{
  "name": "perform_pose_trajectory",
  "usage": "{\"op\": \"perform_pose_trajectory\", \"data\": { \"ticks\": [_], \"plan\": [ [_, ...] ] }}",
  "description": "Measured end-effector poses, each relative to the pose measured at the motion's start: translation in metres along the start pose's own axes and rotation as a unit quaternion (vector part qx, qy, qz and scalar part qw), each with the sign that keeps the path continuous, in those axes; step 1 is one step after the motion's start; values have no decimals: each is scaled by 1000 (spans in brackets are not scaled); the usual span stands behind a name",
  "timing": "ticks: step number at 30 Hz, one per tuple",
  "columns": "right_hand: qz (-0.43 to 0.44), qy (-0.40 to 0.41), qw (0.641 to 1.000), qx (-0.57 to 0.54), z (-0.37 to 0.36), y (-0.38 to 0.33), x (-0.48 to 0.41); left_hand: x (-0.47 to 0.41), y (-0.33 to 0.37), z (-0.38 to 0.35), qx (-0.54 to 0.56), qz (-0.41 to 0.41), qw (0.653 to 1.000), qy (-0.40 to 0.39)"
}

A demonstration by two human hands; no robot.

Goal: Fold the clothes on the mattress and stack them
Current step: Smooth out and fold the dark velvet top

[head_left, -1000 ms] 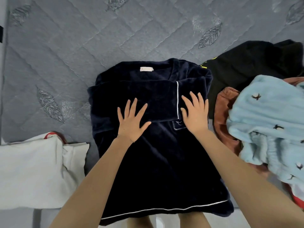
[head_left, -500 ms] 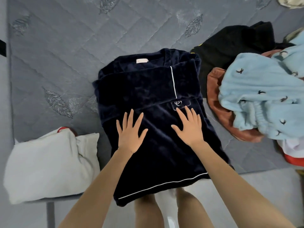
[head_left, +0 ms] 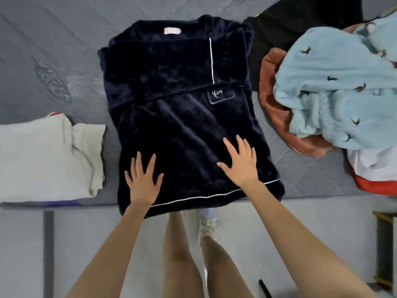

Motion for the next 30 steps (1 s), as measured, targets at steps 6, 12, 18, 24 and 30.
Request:
{"op": "perform_pose_trajectory", "data": {
  "ticks": [6, 12, 18, 24, 30],
  "plan": [
    [-10, -3, 1000, 25, -13, 35, 22, 30, -19, -22, -24, 12, 1000, 1],
    [-41, 19, 998, 32, -31, 54, 29, 33, -37, -36, 21, 35, 999, 24],
    [-72, 51, 996, 32, -35, 63, 22, 28, -44, -44, 31, 20, 998, 45],
    [-131, 115, 982, -70, -36, 73, 18, 35, -47, -45, 88, 55, 991, 82],
    [-263, 120, 941, -178, -38, 76, 22, 49, -55, -46, 243, 174, 949, 95]
  ]
}}
Point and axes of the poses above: each hand's wrist, its own x-axis away from the middle knuckle, its own z-axis out of the back of the hand, y = z × x, the point moved 2 cm from there along -x, towards the middle knuckle, and after that the axes turned 6 degrees about -x, right-handed, at the moved point
